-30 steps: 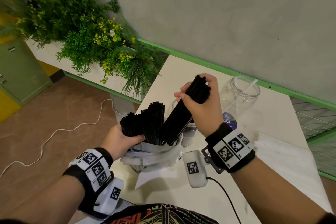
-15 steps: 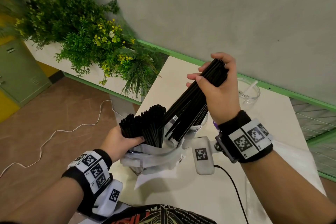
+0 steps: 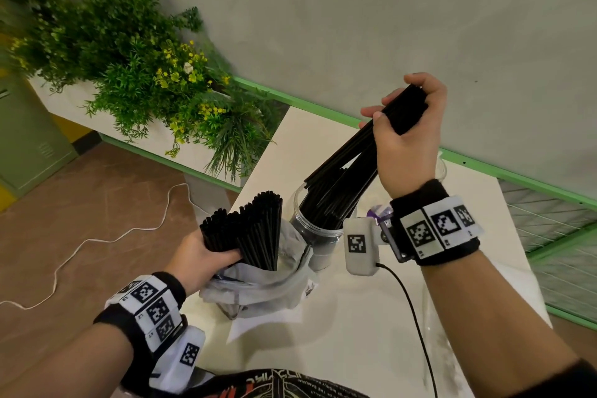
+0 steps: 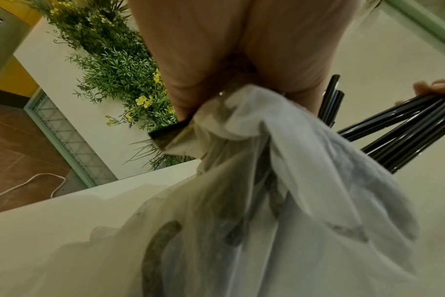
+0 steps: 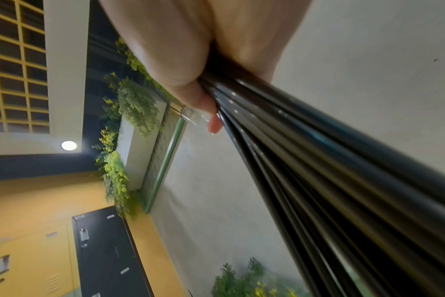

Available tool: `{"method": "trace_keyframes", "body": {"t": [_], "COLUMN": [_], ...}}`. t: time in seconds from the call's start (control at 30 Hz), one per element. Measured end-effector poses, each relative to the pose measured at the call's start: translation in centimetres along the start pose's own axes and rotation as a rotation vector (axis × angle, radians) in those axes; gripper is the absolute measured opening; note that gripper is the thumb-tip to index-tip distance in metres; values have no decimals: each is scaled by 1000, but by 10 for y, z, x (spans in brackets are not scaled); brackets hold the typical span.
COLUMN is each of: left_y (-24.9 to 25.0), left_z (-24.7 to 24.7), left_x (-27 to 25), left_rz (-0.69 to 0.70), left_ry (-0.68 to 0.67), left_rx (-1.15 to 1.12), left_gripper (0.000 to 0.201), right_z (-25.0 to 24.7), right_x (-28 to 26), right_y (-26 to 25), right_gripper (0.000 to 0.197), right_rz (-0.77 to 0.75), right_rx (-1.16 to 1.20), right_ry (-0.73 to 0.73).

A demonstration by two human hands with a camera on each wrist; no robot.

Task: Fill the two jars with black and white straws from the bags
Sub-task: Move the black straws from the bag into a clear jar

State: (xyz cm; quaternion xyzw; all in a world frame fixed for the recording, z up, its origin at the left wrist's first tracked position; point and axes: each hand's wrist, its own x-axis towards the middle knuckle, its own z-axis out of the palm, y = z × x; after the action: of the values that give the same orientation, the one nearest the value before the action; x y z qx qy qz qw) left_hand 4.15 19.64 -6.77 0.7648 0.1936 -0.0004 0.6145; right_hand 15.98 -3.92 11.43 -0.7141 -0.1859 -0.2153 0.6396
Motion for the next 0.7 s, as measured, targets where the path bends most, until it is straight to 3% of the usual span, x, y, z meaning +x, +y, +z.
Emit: {"method": "trace_keyframes", "body": {"t": [0.3, 0.7], "left_y": [3, 4], "left_z": [0, -1], "left_x": [-5, -8], "left_rz": [13, 2], "left_ry": [11, 18], "left_rx": [4, -5], "left_gripper": [26, 31], "right_z": [10, -2], "right_x": [-38, -61], "right_y": [48, 91], "right_gripper": [50, 17], "right_rz": [68, 174], "right_rx": [-105, -377], "right_ry": [12, -487]}}
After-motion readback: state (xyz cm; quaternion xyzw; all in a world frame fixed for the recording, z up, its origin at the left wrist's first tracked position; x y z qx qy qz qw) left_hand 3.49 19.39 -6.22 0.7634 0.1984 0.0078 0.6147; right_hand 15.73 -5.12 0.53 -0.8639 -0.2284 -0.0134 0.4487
